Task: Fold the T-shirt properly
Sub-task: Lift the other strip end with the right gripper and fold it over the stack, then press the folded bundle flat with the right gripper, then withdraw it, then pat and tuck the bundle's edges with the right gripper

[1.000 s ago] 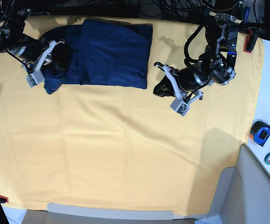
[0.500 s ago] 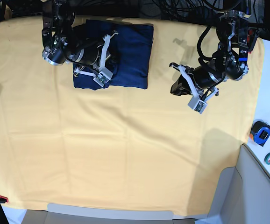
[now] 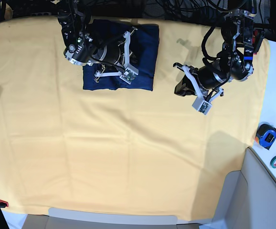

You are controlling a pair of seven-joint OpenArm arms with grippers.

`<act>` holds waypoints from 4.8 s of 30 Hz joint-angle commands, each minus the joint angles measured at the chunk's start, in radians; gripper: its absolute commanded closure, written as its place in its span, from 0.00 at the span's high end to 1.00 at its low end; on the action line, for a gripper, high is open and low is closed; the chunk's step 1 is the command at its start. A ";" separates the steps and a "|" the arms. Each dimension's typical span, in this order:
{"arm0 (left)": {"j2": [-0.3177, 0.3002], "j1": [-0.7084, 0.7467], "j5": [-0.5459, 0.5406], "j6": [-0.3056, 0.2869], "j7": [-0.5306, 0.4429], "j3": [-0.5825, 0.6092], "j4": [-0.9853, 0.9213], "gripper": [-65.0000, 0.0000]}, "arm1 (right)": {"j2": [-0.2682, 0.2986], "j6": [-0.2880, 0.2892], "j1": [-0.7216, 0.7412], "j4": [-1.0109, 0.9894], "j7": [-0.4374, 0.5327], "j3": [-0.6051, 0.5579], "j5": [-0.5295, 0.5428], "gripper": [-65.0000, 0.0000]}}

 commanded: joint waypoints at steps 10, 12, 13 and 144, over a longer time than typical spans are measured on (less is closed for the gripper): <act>-0.007 -0.011 -0.011 -0.003 -0.015 -0.007 0.017 0.00 | -0.034 0.002 0.059 0.033 0.021 -0.003 0.013 0.00; -0.007 -0.011 -0.011 -0.003 -0.015 -0.007 0.017 0.00 | -0.049 0.002 0.059 0.031 0.021 -0.003 0.013 0.00; -0.007 -0.011 -0.011 -0.003 -0.015 -0.007 0.017 0.00 | -0.057 0.002 0.061 0.030 0.021 -0.003 0.013 0.00; -0.007 -0.007 -0.010 -0.004 -0.016 -0.004 -0.070 0.00 | 0.253 -0.038 0.150 0.099 0.018 -0.171 0.412 0.00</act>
